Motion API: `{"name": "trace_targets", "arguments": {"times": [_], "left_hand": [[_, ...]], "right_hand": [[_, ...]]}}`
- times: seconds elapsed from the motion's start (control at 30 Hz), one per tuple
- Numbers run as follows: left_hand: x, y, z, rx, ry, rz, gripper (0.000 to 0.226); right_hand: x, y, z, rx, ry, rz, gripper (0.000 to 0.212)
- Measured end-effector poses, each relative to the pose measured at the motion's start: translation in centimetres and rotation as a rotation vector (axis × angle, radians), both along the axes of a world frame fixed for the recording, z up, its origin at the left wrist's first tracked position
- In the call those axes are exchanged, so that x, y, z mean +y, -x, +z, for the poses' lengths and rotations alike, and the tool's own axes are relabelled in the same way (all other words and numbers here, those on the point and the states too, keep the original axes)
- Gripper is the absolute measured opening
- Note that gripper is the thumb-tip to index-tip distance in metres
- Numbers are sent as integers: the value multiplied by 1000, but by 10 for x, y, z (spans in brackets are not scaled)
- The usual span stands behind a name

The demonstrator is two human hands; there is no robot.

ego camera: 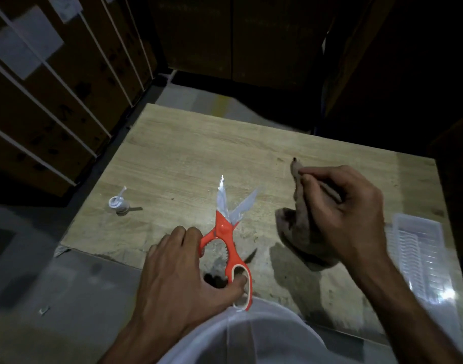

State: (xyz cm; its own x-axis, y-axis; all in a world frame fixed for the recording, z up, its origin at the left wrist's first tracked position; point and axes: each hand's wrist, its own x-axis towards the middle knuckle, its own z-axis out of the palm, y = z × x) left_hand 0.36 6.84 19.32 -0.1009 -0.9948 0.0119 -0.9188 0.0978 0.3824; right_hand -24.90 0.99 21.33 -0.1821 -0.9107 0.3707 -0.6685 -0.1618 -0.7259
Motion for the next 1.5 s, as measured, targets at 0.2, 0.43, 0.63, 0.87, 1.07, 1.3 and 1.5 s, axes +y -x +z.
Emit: {"name": "trace_targets", "arguments": {"times": [0.2,0.43,0.63,0.87,1.07,1.3,1.5], "left_hand": [[-5,6,0,-3,26,-15,63],[-8,4,0,-33,48,-33,64],[-9,4,-2,-40,47,-43,64],[-9,2,-2,-19,23,-41,63],[-10,5,-4,-5,7,-36,62],[-9,5,-3,2,20,-58,63],[-10,5,-3,-4,40,-69,63]], "right_hand": [[28,-64,-13,145,-151,297,24],[11,-56,-24,321,-140,223,21],[-8,-34,-29,338,-152,138,21],[-20,5,-16,160,-99,-23,18],[31,-45,-13,33,-65,320,22],[23,-45,-39,303,-66,232,26],[13,-38,-34,397,-61,237,26]]}}
